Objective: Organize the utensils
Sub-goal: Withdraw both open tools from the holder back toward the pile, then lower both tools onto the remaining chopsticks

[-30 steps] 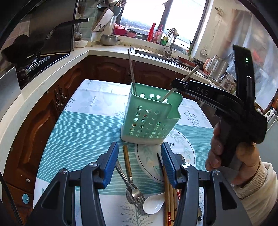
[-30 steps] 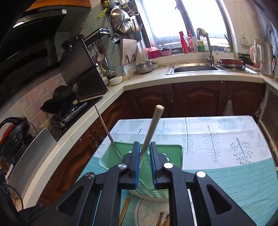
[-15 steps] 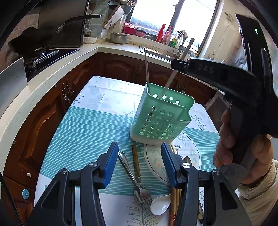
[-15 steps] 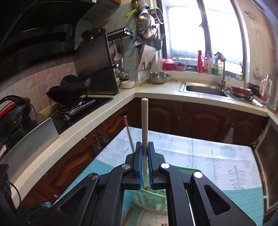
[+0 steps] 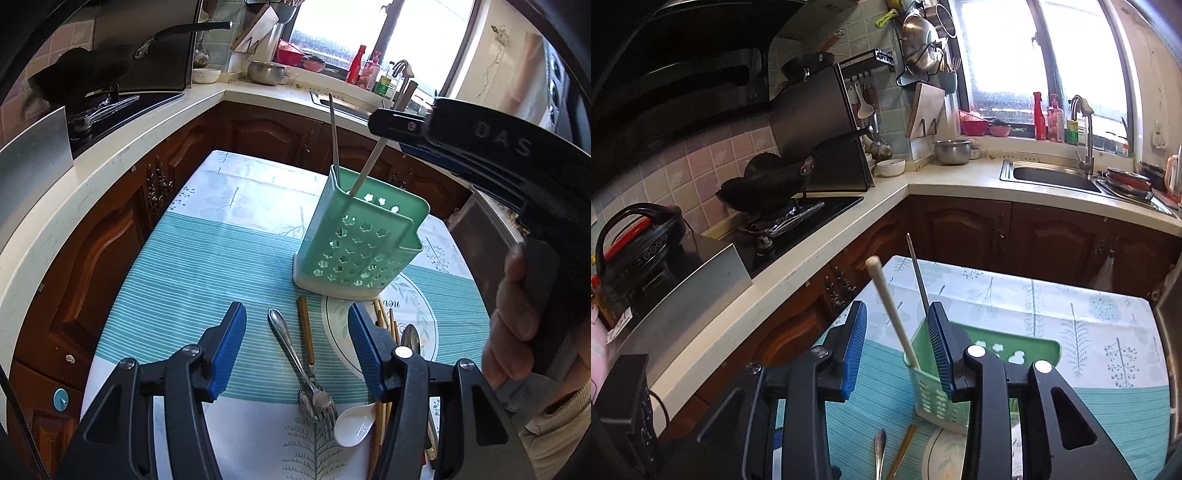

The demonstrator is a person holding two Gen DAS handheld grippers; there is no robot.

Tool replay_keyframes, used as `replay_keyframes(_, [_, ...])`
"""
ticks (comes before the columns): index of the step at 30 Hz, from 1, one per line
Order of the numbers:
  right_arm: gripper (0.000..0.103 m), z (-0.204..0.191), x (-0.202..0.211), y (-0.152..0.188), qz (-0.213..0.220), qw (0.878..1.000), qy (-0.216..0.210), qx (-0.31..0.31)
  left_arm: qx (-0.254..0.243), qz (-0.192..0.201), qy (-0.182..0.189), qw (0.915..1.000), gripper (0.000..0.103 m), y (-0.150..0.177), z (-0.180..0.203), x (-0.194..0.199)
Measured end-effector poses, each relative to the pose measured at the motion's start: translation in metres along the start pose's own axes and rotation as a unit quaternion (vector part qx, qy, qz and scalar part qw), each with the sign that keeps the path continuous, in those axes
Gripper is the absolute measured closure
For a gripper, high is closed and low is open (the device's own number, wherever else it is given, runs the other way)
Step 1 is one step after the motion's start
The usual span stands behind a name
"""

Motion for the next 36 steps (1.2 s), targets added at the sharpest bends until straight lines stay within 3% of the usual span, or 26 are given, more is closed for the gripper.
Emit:
replay_keyframes(7, [0.068,0.018,0.03,0.041,-0.034,0.999,0.001,-0.026,-0.009,-0.016,-0.009,0.9998,0.046,0.008,0.001,0.002])
replay_keyframes(11, [0.068,0.033,0.052,0.075,-0.063,0.997,-0.003,-0.046,-0.013,-0.023,-0.008,0.9996,0.038,0.014,0.004,0.004])
replay_keyframes(22, [0.065,0.063,0.102,0.164,-0.125,0.988,0.006,-0.086,-0.04,-0.048,0.006,0.998,0.029,0.035,0.024,0.001])
replay_keyframes(29, [0.065,0.1,0.116,0.222,-0.169,0.969,0.02,-0.178,-0.042,-0.085,0.007,0.9954,0.027,0.051,0.028,-0.016])
replay_keyframes(36, [0.066,0.123,0.105,0.25,-0.218,0.953,0.003,-0.209,-0.04,-0.146,0.045,0.9875,0.027,0.065,0.039,-0.042])
Point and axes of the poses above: each gripper's, at about its wrist camera, not at the fingertips, and x roughly against the way its jaws point, z to its right, y to its underside, the point moved 4 cm from there along -x, roughly the way its jaws point, and after that the axes turned 6 degrees about x, right-handed, at the moved point
